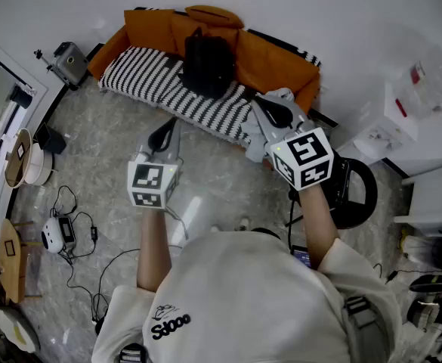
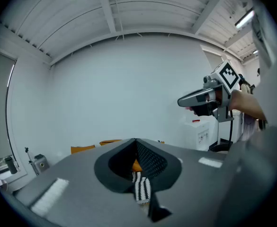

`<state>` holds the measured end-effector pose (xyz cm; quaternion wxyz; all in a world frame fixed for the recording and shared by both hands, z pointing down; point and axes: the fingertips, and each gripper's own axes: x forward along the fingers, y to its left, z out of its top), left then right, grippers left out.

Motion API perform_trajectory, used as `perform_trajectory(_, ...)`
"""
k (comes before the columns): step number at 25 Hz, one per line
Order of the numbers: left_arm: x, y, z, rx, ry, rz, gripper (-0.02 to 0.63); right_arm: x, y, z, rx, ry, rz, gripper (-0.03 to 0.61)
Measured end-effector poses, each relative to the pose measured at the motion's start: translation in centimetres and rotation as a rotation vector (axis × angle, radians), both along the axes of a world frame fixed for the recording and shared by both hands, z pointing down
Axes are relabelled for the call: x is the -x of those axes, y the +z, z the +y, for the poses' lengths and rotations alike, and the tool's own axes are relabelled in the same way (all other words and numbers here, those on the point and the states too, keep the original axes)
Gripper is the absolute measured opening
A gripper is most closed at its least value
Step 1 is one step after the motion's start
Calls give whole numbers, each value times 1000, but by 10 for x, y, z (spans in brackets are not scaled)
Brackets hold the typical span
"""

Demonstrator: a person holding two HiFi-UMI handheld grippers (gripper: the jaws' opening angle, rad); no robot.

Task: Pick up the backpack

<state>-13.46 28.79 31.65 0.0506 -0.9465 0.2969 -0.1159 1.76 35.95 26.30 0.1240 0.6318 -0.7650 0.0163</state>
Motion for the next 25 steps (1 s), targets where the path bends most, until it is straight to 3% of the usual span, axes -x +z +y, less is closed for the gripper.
perform_trajectory(8, -23, -9, 2, 31, 44, 72, 11, -25, -4, -3, -35, -2, -1, 3)
perform_trajectory(18, -45, 3, 7, -4, -43, 13, 11, -54, 7, -1, -33, -44, -2, 3)
perform_trajectory(25, -66, 15, 11, 8, -51, 1, 11, -71, 24, -4, -2, -53, -26, 3)
